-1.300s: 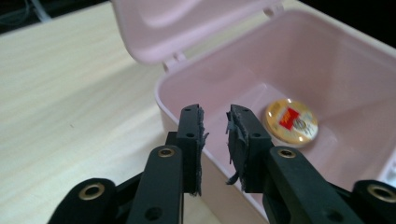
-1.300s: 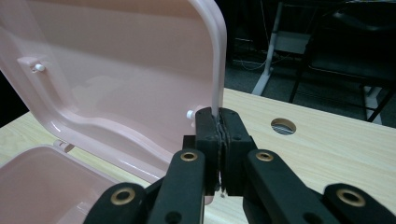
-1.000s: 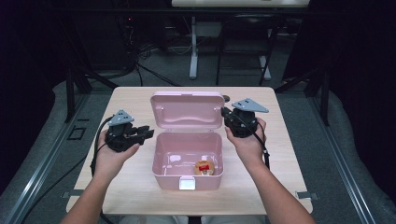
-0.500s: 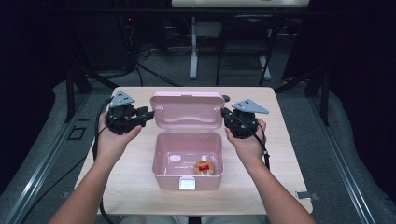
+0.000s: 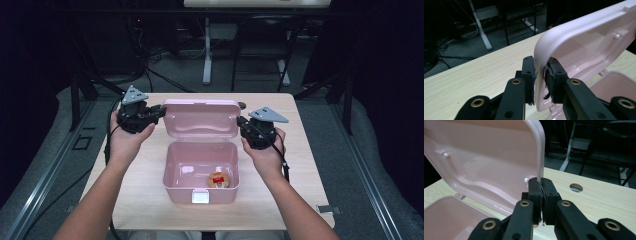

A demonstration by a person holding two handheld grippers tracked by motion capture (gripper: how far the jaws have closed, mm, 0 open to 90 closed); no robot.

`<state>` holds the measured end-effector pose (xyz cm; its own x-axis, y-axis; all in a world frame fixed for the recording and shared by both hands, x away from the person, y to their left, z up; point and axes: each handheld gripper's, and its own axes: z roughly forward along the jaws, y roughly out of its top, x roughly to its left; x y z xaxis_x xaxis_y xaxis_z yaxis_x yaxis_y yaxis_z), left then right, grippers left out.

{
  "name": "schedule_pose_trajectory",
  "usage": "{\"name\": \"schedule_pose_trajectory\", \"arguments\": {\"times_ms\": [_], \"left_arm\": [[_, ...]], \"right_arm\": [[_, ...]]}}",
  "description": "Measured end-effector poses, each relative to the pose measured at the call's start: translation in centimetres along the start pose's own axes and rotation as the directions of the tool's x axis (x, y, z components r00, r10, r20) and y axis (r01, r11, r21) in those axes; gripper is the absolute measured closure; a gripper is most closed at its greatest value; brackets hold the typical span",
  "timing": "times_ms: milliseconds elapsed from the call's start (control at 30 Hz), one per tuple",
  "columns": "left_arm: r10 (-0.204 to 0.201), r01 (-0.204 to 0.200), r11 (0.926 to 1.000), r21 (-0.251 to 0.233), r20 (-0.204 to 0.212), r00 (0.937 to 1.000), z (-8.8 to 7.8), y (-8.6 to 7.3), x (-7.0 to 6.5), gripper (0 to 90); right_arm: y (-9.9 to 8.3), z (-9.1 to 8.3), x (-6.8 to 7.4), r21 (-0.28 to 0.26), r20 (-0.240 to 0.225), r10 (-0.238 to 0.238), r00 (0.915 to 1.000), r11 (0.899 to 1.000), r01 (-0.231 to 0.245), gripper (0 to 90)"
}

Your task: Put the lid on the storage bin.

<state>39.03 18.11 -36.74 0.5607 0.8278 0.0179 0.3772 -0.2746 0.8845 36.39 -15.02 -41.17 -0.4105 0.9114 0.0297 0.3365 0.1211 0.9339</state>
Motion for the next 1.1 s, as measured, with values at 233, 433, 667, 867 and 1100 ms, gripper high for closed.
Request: {"name": "schedule_pose_trajectory", "arguments": {"times_ms": [233, 433, 667, 867, 1100], "left_arm": [[0.006, -0.006, 1.0, 0.002, -0.006, 1.0, -0.1, 0.0, -0.1, 81.8], [0.017, -0.017, 0.9998, 0.005, -0.009, 0.9998, -0.3, -0.1, -0.3, 81.8], [0.025, -0.025, 0.9996, 0.01, -0.009, 0.9997, -0.5, -0.2, -0.4, 81.8], [0.025, -0.025, 0.9996, 0.009, -0.01, 0.9996, -0.6, -0.2, -0.5, 81.8], [0.028, -0.028, 0.9996, 0.009, -0.01, 0.9996, -0.7, -0.3, -0.6, 81.7]], "right_arm": [[0.0, -0.1, -0.2, 0.007, -0.017, 0.017, 0.9997, 1.0, -0.016, 86.4], [0.1, -0.2, -0.3, 0.011, -0.036, 0.004, 0.9993, 1.0, -0.003, 83.0], [1.1, -0.8, -0.1, -0.003, -0.041, 0.002, 0.9992, 1.0, -0.002, 82.2], [2.1, -1.1, -0.2, -0.006, -0.042, -0.005, 0.9991, 1.0, 0.005, 82.2], [3.0, -1.4, -0.1, -0.007, -0.046, -0.014, 0.9988, 1.0, 0.014, 81.7]]}}
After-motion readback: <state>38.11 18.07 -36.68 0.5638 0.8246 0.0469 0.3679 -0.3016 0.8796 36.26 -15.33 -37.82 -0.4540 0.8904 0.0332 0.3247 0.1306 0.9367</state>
